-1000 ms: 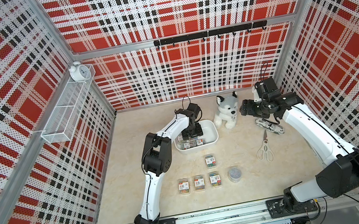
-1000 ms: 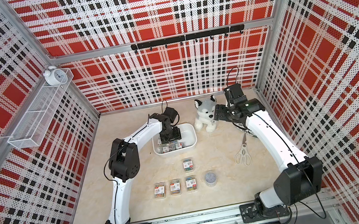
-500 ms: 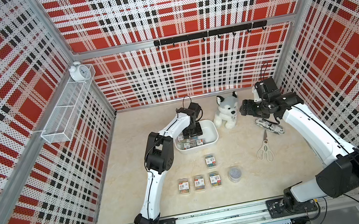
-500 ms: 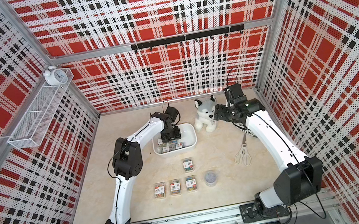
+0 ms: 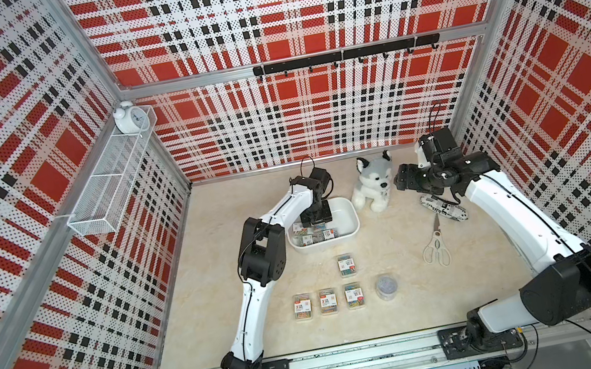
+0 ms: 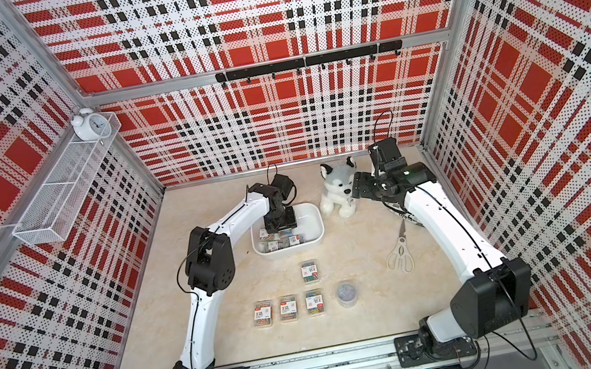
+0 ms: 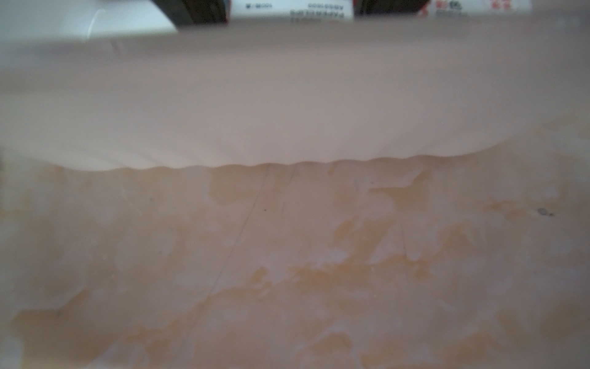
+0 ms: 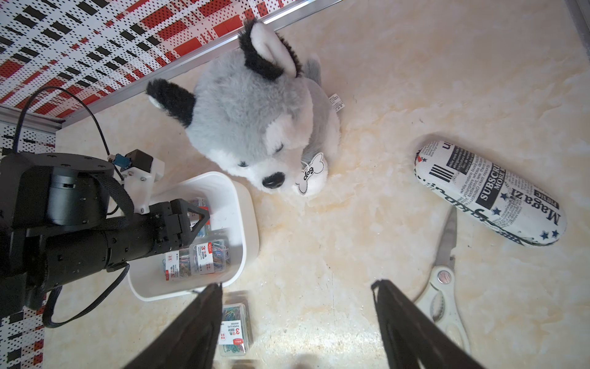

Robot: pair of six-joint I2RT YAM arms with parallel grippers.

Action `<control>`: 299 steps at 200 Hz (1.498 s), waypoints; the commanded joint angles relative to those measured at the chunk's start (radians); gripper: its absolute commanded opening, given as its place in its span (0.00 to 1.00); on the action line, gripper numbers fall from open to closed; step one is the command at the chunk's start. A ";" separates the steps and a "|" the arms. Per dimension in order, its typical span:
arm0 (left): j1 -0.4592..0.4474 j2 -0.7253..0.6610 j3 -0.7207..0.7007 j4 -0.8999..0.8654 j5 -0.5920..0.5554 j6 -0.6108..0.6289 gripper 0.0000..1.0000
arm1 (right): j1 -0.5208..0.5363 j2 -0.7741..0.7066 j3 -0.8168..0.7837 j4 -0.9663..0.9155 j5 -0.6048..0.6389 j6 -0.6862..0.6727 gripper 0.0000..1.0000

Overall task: Take the paper clips out of the storage box
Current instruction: Pick up the boxed paper clips from the storage box, then place the boxed paper clips at the center of the board.

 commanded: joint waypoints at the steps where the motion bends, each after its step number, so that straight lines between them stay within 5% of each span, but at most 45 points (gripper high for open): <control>1: -0.001 0.023 0.023 -0.017 -0.010 0.015 0.60 | -0.002 -0.009 -0.001 0.024 -0.002 0.004 0.80; 173: -0.037 -0.138 0.146 -0.089 -0.017 0.032 0.55 | -0.002 0.021 0.031 0.023 -0.015 0.005 0.80; 299: -0.155 -0.544 -0.155 -0.111 -0.072 -0.082 0.54 | -0.011 0.077 0.114 0.004 -0.003 -0.010 0.80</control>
